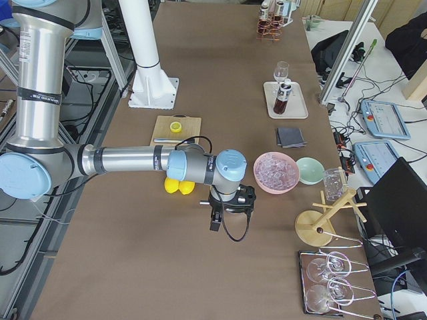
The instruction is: Take tea from basket to plate
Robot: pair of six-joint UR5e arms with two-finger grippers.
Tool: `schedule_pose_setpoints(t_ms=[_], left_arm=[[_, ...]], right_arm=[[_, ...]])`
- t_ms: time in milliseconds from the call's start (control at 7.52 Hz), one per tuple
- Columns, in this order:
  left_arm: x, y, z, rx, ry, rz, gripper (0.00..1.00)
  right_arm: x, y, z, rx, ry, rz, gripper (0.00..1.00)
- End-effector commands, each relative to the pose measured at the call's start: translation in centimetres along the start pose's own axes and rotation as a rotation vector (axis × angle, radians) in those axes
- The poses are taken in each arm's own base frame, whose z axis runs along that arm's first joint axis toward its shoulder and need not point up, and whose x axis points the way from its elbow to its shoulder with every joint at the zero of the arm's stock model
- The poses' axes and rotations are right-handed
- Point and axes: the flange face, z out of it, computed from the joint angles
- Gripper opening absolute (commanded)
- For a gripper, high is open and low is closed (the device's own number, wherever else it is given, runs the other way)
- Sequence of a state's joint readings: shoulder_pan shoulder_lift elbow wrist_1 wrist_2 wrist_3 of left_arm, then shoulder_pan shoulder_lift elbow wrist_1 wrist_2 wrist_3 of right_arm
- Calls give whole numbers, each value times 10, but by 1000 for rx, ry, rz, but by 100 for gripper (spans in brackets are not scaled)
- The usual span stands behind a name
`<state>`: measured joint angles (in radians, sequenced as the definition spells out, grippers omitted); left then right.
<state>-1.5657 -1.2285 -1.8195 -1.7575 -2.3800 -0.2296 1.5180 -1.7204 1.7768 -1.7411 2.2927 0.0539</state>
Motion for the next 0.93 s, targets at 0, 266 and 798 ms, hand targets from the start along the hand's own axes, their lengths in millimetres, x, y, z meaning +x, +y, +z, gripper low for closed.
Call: schedule_pose_setpoints(t_ms=[0, 266, 798], left_arm=[[11, -1, 1, -19, -4, 46, 99], [18, 2, -11, -36, -9, 30, 99], [15, 3, -14, -101, -19, 57, 99]], right_arm=[[7, 1, 2, -3, -2, 15, 100], [5, 0, 1, 5, -17, 10, 100], [17, -23, 12, 177, -26, -109, 100]])
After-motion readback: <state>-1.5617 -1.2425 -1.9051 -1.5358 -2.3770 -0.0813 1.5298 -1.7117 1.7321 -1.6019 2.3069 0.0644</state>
